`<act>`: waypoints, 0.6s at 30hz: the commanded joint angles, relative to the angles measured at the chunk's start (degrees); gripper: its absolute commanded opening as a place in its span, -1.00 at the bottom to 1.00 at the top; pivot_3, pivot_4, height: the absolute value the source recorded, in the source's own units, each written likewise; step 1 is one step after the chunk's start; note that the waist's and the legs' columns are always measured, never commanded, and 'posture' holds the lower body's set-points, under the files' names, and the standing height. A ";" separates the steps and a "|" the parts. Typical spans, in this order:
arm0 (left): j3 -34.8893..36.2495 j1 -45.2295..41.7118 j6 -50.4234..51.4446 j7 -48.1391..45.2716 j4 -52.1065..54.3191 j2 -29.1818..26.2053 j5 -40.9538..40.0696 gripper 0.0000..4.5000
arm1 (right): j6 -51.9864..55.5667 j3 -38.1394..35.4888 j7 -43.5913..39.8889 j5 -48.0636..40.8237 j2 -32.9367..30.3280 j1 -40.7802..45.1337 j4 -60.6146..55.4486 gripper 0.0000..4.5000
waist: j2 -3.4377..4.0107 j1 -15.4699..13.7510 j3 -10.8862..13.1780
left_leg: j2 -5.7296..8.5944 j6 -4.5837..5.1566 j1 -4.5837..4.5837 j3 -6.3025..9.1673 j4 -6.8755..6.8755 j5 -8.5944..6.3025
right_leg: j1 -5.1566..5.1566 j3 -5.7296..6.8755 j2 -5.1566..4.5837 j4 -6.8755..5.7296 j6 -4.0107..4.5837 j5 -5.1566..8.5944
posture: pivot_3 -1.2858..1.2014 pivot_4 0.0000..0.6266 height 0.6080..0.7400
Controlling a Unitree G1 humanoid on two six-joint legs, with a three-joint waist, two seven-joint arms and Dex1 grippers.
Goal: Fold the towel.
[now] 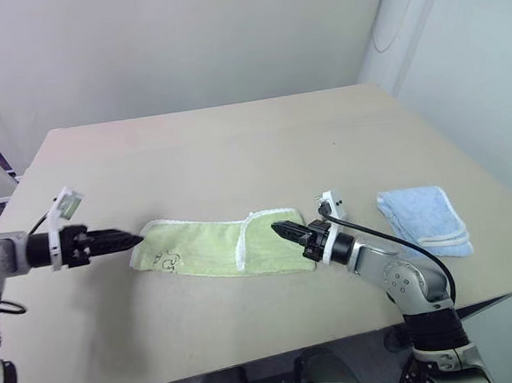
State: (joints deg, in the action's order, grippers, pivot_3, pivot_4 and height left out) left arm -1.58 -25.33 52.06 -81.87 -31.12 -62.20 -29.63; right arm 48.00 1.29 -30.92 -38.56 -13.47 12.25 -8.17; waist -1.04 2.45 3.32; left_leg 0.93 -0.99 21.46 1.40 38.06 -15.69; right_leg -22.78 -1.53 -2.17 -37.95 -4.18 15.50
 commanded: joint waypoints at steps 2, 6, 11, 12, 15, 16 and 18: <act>-2.19 -0.16 1.35 -3.00 -2.07 -1.25 2.86 0.99 | 0.46 -1.09 -0.05 -1.35 1.26 2.16 0.27 -1.00 | 0.01 -0.03 0.00 | 0.01 0.00 0.00 0.00 -0.01 0.00 | -0.06 0.05 -0.10 0.00 0.02 0.01 | 0.03 -1.00 1.00; -3.29 -1.10 3.90 -2.20 -3.39 1.65 3.85 0.99 | 0.27 -1.08 0.03 -1.03 1.53 2.45 0.85 -1.00 | 0.01 -0.06 0.00 | 0.09 -0.01 0.06 0.00 -0.04 0.00 | -0.09 0.05 -0.24 0.04 0.02 0.02 | 0.03 -1.00 1.00; -3.76 -1.83 6.92 -0.99 -3.69 5.70 4.03 0.99 | 0.24 -1.79 0.66 -1.19 1.39 1.91 0.43 -1.00 | -0.04 -0.13 -0.03 | 0.16 -0.01 0.20 0.00 -0.05 -0.01 | -0.07 0.05 -0.35 0.05 -0.04 0.03 | 0.03 -1.00 1.00; -3.58 -2.16 7.41 -0.62 -3.98 6.68 3.88 0.99 | 0.25 -1.92 0.75 -1.22 1.27 1.64 0.22 -1.00 | 0.03 -0.27 -0.02 | 0.17 -0.01 0.20 0.00 -0.05 0.00 | -0.09 0.05 -0.37 0.05 -0.04 0.03 | 0.03 -1.00 1.00; -2.75 -3.93 7.62 1.66 -6.66 9.85 4.28 0.99 | 0.17 -2.24 1.14 -1.07 1.15 1.04 -0.16 -1.00 | 0.16 -0.85 -0.04 | 0.21 -0.01 0.16 0.00 -0.05 0.00 | -0.11 0.09 -0.44 0.06 -0.06 0.04 | 0.03 -1.00 1.00; -2.16 -4.73 7.45 2.81 -7.89 10.98 4.47 0.99 | 0.15 -2.32 1.29 -1.03 1.18 0.88 -0.25 -1.00 | 0.22 -1.26 -0.05 | 0.22 -0.01 0.12 0.00 -0.05 0.00 | -0.08 0.09 -0.46 0.06 -0.05 0.04 | 0.03 -1.00 1.00; -1.18 -6.12 7.73 4.03 -9.72 12.63 4.44 0.99 | 0.24 -2.46 1.58 -1.05 1.19 0.60 -0.59 -1.00 | 0.32 -2.02 -0.04 | 0.23 -0.01 0.09 -0.01 -0.05 -0.01 | -0.03 0.12 -0.50 0.07 -0.04 0.05 | 0.03 -1.00 1.00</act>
State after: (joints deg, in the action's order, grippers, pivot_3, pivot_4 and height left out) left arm -3.28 -30.14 59.52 -79.51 -39.92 -50.95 -25.46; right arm 48.50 -0.28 -29.48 -39.02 -12.35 12.54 -6.56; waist -0.72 0.43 3.28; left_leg 1.17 -1.00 21.53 1.40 38.01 -15.69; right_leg -22.77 -1.36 -2.70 -37.88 -4.21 15.55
